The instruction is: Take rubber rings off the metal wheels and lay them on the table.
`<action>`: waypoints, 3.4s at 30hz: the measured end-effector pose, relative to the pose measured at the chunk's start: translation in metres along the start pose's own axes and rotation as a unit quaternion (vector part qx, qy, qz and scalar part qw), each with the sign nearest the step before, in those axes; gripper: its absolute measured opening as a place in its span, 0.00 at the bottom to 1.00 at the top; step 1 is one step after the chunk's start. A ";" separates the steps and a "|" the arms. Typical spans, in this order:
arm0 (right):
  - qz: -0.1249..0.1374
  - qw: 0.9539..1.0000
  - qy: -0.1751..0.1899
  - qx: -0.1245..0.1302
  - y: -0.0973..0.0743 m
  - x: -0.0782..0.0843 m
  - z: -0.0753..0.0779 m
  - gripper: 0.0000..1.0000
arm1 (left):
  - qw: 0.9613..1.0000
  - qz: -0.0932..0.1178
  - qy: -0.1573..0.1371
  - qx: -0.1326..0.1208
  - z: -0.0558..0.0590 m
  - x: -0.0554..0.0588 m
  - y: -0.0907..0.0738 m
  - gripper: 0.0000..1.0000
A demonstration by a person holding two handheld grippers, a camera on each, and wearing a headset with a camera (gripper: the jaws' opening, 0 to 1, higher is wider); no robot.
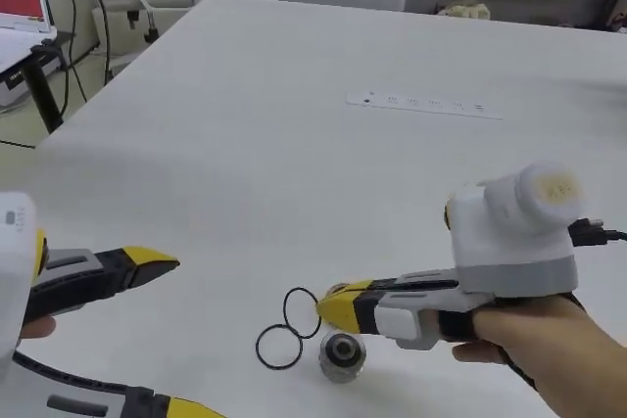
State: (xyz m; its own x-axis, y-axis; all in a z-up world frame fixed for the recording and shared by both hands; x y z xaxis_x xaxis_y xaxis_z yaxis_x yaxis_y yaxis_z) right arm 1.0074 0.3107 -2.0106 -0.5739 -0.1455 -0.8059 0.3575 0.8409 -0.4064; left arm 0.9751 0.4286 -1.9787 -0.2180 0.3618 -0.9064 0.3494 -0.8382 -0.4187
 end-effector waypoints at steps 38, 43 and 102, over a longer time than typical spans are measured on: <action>-0.041 0.992 -0.112 0.034 0.022 0.027 0.009 0.30 | 1.000 0.004 -0.012 -0.003 -0.001 0.001 0.000 0.84; -0.043 0.991 -0.121 0.032 0.022 0.026 0.009 0.30 | 1.000 0.003 -0.011 -0.003 -0.001 0.001 0.000 0.84; -0.016 0.989 -0.109 0.097 -0.031 0.013 0.072 0.22 | 0.965 0.035 0.238 0.103 -0.029 -0.140 0.090 0.69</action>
State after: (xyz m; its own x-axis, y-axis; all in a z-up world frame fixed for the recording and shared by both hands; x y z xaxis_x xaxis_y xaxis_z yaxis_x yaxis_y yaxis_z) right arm 1.0425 0.2453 -2.0396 -0.4223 -0.2974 -0.8563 0.4883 0.7212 -0.4913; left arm 1.0638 0.3143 -1.8917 0.2602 0.4078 -0.8752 0.1497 -0.9125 -0.3806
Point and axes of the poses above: the centre of the closed fingertips' face, and the gripper's own axes: y roughly forward along the fingers, z roughly to its right, x roughly out of its underside, the point moved 3 cm from there along -y, roughly backward along the fingers, and after that the axes turned 5 degrees about z, right-handed, at the moved point
